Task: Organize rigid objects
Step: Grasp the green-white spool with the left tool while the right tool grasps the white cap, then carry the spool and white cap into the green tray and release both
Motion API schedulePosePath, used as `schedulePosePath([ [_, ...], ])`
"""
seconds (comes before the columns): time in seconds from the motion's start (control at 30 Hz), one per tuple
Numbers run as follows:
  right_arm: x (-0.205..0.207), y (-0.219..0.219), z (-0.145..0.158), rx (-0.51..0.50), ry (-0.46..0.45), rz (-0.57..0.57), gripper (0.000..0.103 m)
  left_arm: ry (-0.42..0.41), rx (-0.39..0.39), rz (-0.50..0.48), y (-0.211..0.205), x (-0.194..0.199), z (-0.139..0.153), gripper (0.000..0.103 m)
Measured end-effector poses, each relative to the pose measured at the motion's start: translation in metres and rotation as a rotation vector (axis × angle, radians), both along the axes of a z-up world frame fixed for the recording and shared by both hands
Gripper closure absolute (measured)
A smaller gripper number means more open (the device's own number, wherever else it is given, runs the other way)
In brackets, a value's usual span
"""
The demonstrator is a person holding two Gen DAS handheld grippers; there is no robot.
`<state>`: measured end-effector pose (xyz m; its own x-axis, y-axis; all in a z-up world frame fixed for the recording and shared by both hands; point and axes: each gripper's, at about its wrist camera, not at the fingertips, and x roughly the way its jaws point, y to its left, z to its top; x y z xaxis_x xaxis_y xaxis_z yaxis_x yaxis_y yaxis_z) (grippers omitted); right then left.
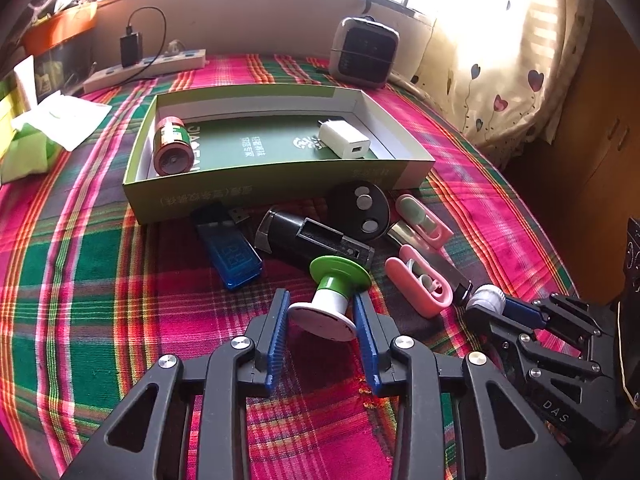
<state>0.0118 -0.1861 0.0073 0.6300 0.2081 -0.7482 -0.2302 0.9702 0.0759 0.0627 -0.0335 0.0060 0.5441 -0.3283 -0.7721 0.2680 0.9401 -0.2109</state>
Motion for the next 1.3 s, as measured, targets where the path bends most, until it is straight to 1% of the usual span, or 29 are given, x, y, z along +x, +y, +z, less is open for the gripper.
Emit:
schedulePosePath([
  [0.23, 0.000, 0.000, 0.003, 0.015, -0.005, 0.006, 0.083, -0.005, -0.007, 0.010, 0.004, -0.003, 0.004, 0.072],
  [0.47, 0.002, 0.001, 0.015, 0.020, -0.030, 0.018, 0.083, -0.025, -0.017, 0.019, 0.009, -0.004, 0.014, 0.072],
  [0.73, 0.020, 0.005, 0.030, 0.030, -0.060, 0.030, 0.083, -0.061, -0.021, 0.035, 0.015, 0.004, 0.031, 0.072],
  [1.0, 0.037, 0.011, 0.044, 0.025, -0.093, 0.049, 0.083, -0.080, -0.023, 0.054, 0.023, 0.016, 0.041, 0.072],
  [1.3, 0.050, 0.013, 0.052, 0.028, -0.105, 0.057, 0.083, -0.100, -0.021, 0.064, 0.028, 0.027, 0.051, 0.072],
])
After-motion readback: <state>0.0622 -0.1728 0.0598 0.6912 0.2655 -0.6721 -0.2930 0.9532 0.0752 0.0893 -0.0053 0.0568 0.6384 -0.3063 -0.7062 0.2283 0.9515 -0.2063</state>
